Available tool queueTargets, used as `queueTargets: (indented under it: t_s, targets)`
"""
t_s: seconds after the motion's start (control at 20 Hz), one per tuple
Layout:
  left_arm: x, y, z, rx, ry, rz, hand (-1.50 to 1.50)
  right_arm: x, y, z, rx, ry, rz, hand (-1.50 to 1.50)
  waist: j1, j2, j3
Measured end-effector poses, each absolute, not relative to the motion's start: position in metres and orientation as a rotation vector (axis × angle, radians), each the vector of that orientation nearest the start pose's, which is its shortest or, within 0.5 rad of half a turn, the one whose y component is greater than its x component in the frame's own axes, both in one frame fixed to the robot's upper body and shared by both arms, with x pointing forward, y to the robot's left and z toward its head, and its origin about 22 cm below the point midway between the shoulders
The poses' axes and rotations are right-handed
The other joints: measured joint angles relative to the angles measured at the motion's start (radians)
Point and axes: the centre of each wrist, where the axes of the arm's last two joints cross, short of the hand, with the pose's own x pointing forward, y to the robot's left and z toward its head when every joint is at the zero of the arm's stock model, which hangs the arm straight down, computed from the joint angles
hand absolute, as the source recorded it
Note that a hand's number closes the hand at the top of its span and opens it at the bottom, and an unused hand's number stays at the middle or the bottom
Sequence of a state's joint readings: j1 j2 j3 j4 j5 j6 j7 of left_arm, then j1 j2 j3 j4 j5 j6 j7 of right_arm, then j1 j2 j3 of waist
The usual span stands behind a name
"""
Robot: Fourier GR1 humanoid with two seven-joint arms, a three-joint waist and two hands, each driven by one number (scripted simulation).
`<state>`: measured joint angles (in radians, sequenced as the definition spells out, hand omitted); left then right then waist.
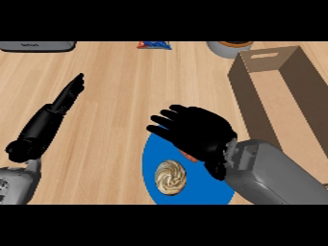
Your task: Pick the sweet potato from the plate and place it in the cardboard box
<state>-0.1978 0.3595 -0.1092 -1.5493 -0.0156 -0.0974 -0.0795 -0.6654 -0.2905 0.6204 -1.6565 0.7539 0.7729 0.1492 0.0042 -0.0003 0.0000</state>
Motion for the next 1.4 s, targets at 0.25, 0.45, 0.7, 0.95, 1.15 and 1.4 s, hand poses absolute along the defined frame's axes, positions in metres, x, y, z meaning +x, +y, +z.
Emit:
queueTargets:
  t_s: [0.25, 0.45, 0.7, 0.95, 1.15, 1.4]
  targets:
    - [0.287, 0.266, 0.067, 0.103, -1.75, -0.535, 0.0, 0.28, -0.087, 0.135, -0.443, -1.331, 2.109, -1.5, -0.001, 0.0, 0.0]
    - [0.288, 0.267, 0.066, 0.101, -1.752, -0.538, 0.0, 0.293, -0.084, 0.122, -0.475, -1.316, 2.11, -1.5, 0.0, 0.001, 0.0]
    - [0.286, 0.27, 0.066, 0.094, -1.75, -0.538, 0.0, 0.297, -0.084, 0.107, -0.45, -1.316, 2.108, -1.5, 0.0, 0.0, 0.0]
    - [0.291, 0.267, 0.062, 0.096, -1.745, -0.534, 0.0, 0.306, -0.085, 0.094, -0.423, -1.3, 2.117, -1.5, -0.001, 0.001, 0.0]
    - [0.294, 0.268, 0.06, 0.095, -1.748, -0.533, 0.0, 0.31, -0.085, 0.079, -0.45, -1.281, 2.124, -1.5, -0.001, 0.001, 0.0]
    - [0.291, 0.265, 0.067, 0.092, -1.747, -0.534, 0.0, 0.31, -0.078, 0.065, -0.498, -1.259, 2.119, -1.5, 0.001, 0.0, 0.0]
